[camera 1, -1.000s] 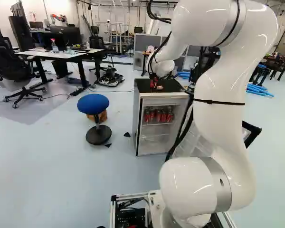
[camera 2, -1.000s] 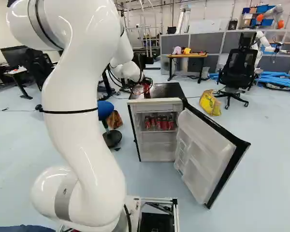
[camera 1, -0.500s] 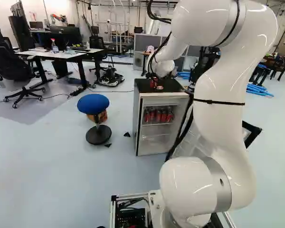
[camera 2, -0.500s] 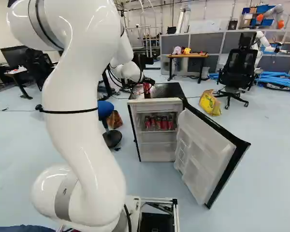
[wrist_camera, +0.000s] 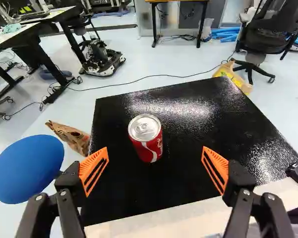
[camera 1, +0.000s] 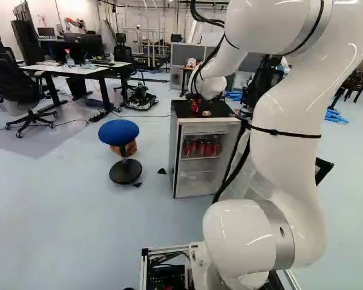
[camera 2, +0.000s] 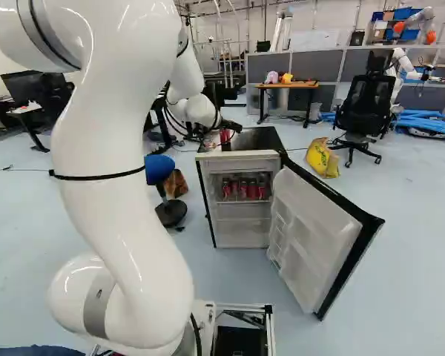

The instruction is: Grab a drink from the fridge

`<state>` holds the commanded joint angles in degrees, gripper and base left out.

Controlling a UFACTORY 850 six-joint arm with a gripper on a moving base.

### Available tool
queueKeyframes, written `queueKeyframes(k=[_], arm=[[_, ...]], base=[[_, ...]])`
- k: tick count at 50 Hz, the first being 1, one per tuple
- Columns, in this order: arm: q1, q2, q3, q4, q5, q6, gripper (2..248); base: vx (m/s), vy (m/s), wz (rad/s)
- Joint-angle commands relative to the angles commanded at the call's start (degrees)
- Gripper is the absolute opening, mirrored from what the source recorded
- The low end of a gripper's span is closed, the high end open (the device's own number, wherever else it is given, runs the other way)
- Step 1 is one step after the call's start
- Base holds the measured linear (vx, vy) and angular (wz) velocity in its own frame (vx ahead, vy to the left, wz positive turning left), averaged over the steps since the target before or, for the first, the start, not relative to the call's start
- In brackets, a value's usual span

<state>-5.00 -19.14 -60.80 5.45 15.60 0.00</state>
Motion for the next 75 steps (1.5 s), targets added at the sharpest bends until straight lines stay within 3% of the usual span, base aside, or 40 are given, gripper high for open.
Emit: queueKeyframes(k=[26, 53, 75], arm=[[-3.62, 4.52, 5.27, -3.29, -5.18, 0.00, 247], [-7.93, 11.99, 10.24, -8.86, -8.40, 0.00, 247], [-12.03, 17.50, 13.00, -9.10, -13.82, 0.00, 247]], base=[[0.000, 0.000, 0.000], [0.000, 0.000, 0.000], [0.000, 0.000, 0.000]])
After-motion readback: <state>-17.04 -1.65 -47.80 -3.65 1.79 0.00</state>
